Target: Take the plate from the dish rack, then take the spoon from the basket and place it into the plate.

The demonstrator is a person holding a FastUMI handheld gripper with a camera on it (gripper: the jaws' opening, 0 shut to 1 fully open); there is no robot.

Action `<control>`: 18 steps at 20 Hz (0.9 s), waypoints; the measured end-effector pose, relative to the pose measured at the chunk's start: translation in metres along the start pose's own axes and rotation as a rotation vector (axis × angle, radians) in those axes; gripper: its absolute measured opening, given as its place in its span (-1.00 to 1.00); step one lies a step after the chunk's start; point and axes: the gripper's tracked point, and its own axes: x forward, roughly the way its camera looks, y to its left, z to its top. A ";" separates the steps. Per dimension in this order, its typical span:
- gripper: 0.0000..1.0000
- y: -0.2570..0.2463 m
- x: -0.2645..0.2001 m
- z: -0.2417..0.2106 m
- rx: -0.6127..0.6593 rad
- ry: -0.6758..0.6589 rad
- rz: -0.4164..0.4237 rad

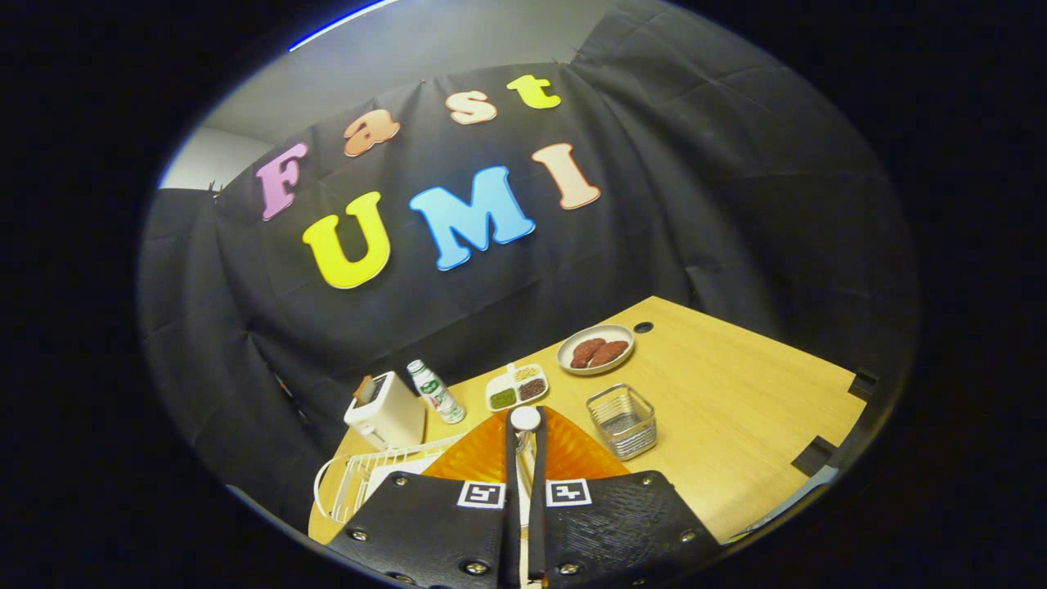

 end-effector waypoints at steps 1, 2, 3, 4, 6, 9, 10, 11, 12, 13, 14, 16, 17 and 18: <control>-0.92 0.011 -0.008 -0.010 -0.010 0.018 0.025; -0.93 0.022 -0.015 -0.022 -0.024 0.041 0.049; -0.92 0.031 -0.022 -0.033 -0.038 0.063 0.074; -0.92 0.041 -0.028 -0.044 -0.051 0.085 0.099; -0.92 0.056 -0.041 -0.068 -0.077 0.129 0.145; -0.92 0.072 -0.057 -0.101 -0.096 0.190 0.202; -0.92 0.074 -0.059 -0.113 -0.104 0.212 0.213; -0.92 0.075 -0.062 -0.125 -0.113 0.236 0.222; -0.92 0.075 -0.064 -0.135 -0.121 0.256 0.229; -0.92 0.076 -0.066 -0.145 -0.128 0.275 0.236; -0.92 0.076 -0.067 -0.153 -0.136 0.291 0.241; -0.93 0.074 -0.065 -0.169 -0.146 0.322 0.245; -0.92 0.074 -0.064 -0.176 -0.147 0.337 0.247; -0.92 0.074 -0.063 -0.182 -0.149 0.351 0.247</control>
